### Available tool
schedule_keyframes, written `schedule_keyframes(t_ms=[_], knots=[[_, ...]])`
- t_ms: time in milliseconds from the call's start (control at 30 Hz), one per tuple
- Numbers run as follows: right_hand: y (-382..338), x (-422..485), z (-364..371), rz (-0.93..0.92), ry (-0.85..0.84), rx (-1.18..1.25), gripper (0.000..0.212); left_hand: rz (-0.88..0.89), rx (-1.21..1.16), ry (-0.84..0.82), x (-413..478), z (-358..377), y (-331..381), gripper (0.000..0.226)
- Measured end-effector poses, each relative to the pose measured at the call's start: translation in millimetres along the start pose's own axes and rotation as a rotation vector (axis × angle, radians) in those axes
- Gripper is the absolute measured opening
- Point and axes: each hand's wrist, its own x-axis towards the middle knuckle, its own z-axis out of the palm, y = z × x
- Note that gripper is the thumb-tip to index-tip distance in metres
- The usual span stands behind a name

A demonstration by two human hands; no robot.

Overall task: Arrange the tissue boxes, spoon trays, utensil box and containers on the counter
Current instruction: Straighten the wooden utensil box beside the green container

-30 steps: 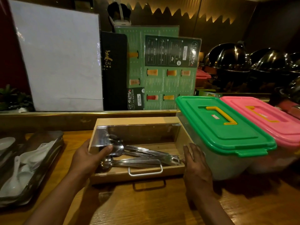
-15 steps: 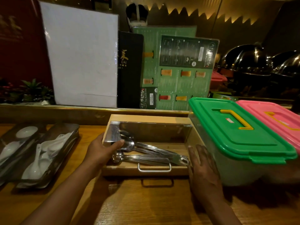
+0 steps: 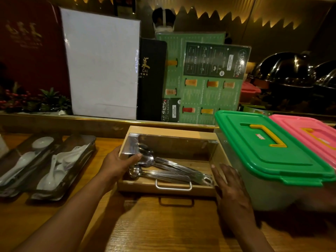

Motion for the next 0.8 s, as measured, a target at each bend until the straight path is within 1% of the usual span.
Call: schedule_keyframes(t_ms=[133, 200, 433, 567, 633, 667, 733, 800], knots=[[5, -2, -2, -0.015, -0.018, -0.021, 0.102, -0.012, -0.002, 0.013, 0, 1, 0, 0.072], [6, -3, -2, -0.028, -0.014, -0.031, 0.103, -0.016, 0.003, 0.019, -1, 2, 0, 0.072], [0, 0, -3, -0.027, 0.022, 0.011, 0.086, -0.03, 0.019, 0.057, -10, 7, 11, 0.074], [-9, 5, -5, 0.011, 0.082, 0.034, 0.076, -0.016, 0.036, 0.097, -21, 9, 16, 0.071], [-23, 8, -5, -0.015, 0.125, 0.1, 0.069, 0.004, 0.075, 0.077, -28, 1, 12, 0.069], [-36, 9, -4, -0.046, 0.138, 0.137, 0.066, 0.015, 0.105, 0.059, -32, -7, 10, 0.073], [-70, 10, -1, -0.113, 0.124, 0.206, 0.062, 0.04, 0.181, 0.045, -40, -31, 6, 0.08], [-113, 6, 4, -0.186, 0.109, 0.307, 0.053, 0.083, 0.264, 0.063, -46, -66, 2, 0.075]])
